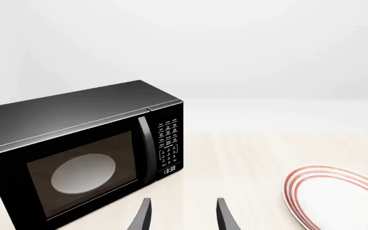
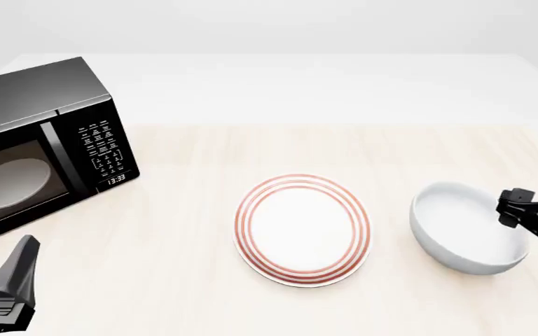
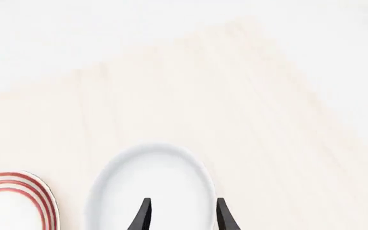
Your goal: Put the white bowl to the right of the plate.
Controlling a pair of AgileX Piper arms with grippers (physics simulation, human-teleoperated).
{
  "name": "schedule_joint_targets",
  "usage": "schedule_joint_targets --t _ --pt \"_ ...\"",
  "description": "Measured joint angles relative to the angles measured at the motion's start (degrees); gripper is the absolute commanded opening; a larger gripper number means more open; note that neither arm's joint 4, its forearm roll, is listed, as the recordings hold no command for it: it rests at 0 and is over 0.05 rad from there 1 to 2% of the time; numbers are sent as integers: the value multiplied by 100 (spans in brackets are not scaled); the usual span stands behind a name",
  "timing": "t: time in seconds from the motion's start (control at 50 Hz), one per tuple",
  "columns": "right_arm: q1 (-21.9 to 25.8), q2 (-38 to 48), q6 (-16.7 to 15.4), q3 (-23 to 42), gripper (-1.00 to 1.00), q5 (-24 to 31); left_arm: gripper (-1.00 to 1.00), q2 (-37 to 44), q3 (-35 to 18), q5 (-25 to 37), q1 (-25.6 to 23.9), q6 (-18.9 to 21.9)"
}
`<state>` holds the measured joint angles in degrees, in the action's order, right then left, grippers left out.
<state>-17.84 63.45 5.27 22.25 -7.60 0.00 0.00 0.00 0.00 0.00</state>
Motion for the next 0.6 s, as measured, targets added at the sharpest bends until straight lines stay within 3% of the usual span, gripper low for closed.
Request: schedule_joint_targets --t 0.26,0.44,0.6 --pt "886 -1755 93 -116 100 919 100 0 0 0 0 0" --pt "1530 -2714 216 -467 100 1082 100 0 0 0 0 0" --pt "2037 -3268 275 -966 100 816 100 0 0 0 0 0"
